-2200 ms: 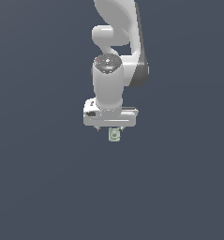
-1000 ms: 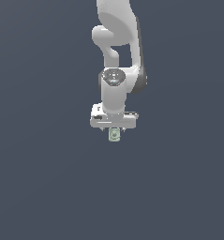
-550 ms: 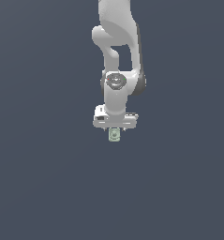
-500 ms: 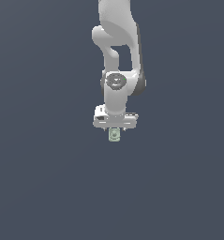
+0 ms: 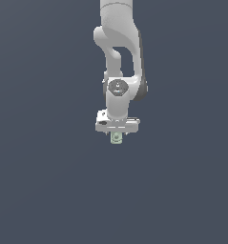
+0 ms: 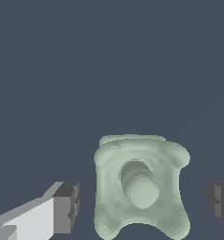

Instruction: Pick up the object and move it to a goal position.

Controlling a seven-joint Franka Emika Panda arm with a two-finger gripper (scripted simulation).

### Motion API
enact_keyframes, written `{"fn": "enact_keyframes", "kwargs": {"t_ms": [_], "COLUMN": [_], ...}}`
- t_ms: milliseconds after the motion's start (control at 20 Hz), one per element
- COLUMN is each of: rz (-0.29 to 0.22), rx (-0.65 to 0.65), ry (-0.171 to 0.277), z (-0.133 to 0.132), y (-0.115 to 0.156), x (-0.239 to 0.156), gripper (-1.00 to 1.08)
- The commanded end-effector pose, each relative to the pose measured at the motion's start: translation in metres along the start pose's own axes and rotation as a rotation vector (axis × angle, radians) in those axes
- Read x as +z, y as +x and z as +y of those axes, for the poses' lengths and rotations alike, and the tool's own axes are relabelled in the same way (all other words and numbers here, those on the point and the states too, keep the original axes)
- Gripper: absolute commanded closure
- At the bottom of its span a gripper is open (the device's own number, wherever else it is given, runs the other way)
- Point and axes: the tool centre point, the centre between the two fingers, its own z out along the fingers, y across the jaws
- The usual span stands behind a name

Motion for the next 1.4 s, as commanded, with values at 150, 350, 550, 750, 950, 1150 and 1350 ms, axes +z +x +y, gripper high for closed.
{"fn": "enact_keyframes", "kwargs": {"t_ms": [150, 350, 550, 750, 950, 1150, 1350], "rz": [-0.001, -0.001, -0.001, -0.001, 0.001, 0.001, 0.001], "rx": [0.0, 0.0, 0.0, 0.0, 0.0, 0.0, 0.0], "ry": [0.0, 0.0, 0.0, 0.0, 0.0, 0.0, 0.0], "z": [0.0, 0.0, 0.0, 0.0, 0.0, -0.003, -0.011], "y": [-0.001, -0.001, 0.0, 0.0, 0.0, 0.001, 0.006], "x": [0.025, 0.031, 0.032, 0.032, 0.031, 0.026, 0.013], "gripper": [-0.92, -0.92, 1.08, 1.08, 1.08, 1.08, 1.08]}}
